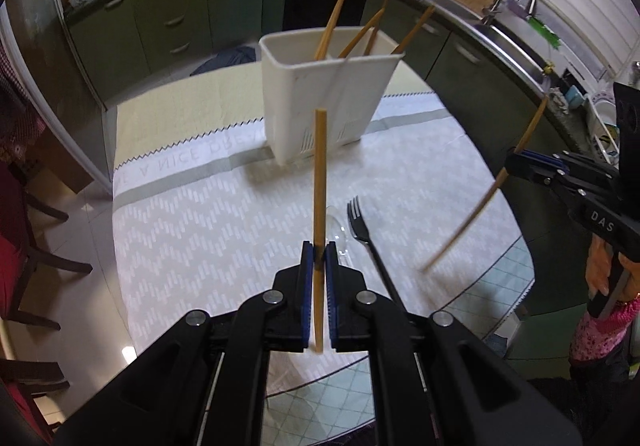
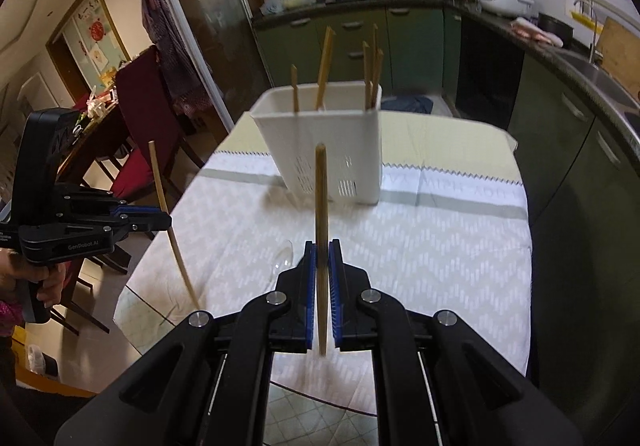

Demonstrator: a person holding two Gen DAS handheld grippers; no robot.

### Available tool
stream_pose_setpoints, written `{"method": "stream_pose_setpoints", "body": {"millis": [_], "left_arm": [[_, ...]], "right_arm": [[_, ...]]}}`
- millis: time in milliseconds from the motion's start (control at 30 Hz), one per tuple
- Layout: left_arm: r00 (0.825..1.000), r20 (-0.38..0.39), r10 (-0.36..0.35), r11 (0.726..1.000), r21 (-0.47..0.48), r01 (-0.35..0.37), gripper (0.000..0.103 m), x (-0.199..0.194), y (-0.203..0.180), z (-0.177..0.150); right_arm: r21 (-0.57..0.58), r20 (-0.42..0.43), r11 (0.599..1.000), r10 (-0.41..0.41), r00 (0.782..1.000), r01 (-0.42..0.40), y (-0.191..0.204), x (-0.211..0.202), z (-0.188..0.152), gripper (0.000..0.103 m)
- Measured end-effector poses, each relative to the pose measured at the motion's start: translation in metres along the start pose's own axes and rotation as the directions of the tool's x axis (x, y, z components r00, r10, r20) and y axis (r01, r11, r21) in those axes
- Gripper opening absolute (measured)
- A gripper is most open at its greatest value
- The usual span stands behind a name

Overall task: Organize utensils
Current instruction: 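Carry the chopstick with the left tool over the holder while the right tool carries its chopstick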

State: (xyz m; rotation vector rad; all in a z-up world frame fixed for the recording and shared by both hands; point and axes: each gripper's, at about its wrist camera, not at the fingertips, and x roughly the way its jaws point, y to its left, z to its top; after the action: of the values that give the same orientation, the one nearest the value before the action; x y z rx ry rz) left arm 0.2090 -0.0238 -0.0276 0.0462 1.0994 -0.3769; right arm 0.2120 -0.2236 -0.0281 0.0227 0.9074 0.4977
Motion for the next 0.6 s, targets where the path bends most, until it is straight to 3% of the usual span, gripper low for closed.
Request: {"method": "stream_pose_setpoints", "body": {"millis": [300,600], "left_arm": [[0.997,0.072,-0.017,0.999,0.029,0.015,0.006,-0.037,-0.012,0.016],[0.978,0.208,-0.002,0.998,0.065,-0.012,0.006,-0.105,-0.031,0.076]], "right_arm": [[-0.017,0.062,1.000,0.007,0.998,-0.006,0.010,-0.032,0.025,0.007],[-0.022,0.159,0.999,0.033,0.987,-0.030,0.017,-0.075,0.083,0.007]]}}
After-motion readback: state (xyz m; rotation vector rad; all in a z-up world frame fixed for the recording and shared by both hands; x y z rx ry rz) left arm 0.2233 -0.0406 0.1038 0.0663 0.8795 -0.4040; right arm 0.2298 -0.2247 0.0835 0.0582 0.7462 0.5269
